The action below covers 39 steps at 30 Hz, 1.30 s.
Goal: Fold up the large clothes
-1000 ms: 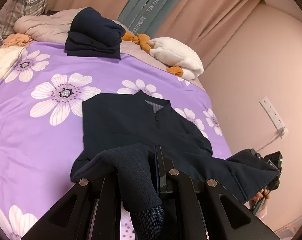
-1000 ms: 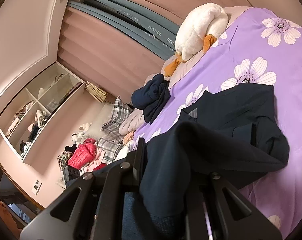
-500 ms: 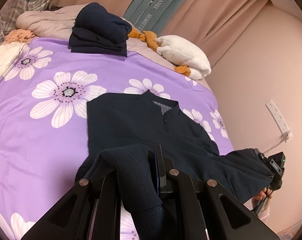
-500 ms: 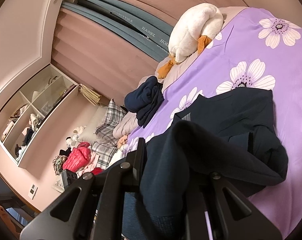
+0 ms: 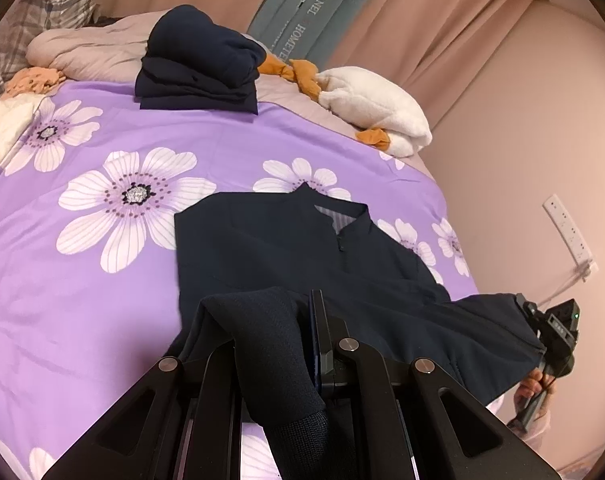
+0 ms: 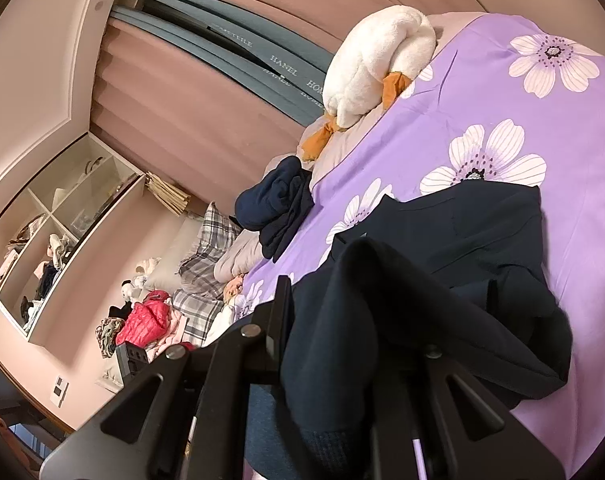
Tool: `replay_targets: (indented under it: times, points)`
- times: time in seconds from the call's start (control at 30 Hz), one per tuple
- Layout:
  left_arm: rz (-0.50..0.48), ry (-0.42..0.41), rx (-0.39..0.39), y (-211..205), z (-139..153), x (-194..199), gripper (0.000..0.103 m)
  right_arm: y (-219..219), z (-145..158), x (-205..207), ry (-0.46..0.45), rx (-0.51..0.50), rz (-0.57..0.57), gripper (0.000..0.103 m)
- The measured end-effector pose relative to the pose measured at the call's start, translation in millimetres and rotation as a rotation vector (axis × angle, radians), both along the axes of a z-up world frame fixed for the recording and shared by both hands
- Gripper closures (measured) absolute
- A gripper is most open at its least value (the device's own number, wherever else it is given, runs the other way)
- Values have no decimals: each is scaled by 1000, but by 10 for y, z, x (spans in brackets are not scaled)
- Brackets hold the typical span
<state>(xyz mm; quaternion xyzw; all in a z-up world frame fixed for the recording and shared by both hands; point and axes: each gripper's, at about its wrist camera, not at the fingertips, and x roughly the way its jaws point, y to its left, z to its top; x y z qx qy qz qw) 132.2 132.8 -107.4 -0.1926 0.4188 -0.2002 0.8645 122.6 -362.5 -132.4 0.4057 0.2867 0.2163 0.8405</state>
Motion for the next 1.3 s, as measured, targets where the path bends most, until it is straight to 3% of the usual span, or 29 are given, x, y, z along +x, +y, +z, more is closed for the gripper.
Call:
replay_targets:
  times: [1.3]
  points:
    - [-2,13,89,-190,-233,615,97,-27,-273,592,71,-40,-46,90]
